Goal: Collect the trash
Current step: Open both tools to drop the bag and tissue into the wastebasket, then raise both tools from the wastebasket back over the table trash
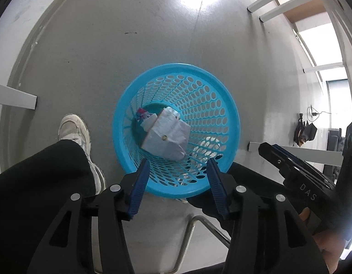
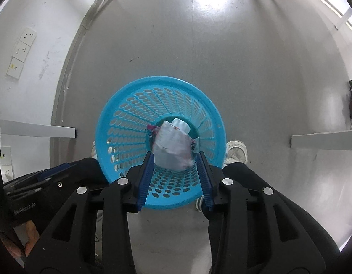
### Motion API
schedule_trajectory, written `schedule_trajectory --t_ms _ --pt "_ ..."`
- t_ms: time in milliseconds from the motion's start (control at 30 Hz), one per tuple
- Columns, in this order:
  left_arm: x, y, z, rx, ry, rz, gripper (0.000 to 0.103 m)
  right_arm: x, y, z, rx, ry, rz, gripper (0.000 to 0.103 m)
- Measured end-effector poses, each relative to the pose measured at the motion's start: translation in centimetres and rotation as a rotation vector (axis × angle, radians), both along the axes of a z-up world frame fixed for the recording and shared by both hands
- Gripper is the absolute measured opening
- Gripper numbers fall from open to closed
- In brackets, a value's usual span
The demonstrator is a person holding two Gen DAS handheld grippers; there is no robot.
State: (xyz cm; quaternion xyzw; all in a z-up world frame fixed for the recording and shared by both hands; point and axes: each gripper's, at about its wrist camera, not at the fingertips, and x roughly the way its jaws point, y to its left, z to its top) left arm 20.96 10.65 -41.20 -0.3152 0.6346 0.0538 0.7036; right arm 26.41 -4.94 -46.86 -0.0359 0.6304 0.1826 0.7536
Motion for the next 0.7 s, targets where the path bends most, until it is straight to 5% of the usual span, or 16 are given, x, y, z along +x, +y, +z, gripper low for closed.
schedule_trajectory --t_ms 500,700 --pt "-2.9 -1.7 7.0 0.188 -0.123 -0.112 0.055 -5.3 -2.0 7.3 0.064 -0.157 0.027 0.051" --pt "-4.5 -2.7 9.1 0.201 -0.158 -0.136 0.056 -7.8 -2.7 9.5 0.069 -0.230 0.049 0.055"
